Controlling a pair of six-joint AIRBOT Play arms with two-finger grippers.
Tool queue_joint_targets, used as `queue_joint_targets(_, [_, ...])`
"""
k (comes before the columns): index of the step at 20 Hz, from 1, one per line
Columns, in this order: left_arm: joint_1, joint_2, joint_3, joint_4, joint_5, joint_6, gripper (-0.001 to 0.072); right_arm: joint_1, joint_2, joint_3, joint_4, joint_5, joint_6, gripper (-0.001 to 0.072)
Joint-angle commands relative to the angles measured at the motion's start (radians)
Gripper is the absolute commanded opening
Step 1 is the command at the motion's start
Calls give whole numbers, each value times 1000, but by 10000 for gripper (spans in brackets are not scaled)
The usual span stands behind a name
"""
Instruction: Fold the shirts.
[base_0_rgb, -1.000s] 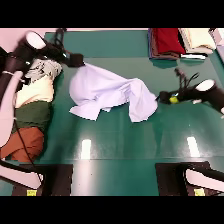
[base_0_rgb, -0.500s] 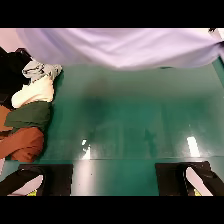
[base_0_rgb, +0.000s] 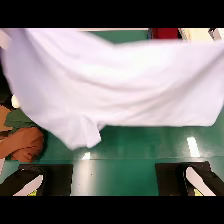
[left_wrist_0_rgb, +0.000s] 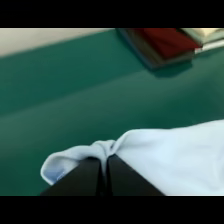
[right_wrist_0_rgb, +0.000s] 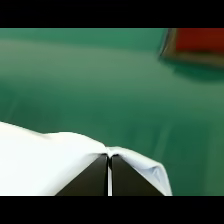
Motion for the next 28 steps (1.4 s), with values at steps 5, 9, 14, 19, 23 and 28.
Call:
queue_joint_targets(5, [0,-307,-519,0,226,4,27,181,-388,-309,-116,-110,47,13])
queue_joint_targets(9, [24,-432,-446,16,332,-44,515,169,-565,-140,-109,-167,58,410])
queue_joint_targets(14, [227,-381,-346,16,57,-35,608,103,-530,-37,-60,-37,51,431])
queue_joint_targets(19, [333,-313,-619,9,7,-19,608,92,-338,-288,-58,-77,26,430])
queue_joint_targets(23, [330,-310,-853,-160,114,30,608,98,-244,-436,-57,-133,27,430])
queue_joint_targets(28, [299,-311,-954,-244,201,61,608,94,-209,-478,22,-167,27,430])
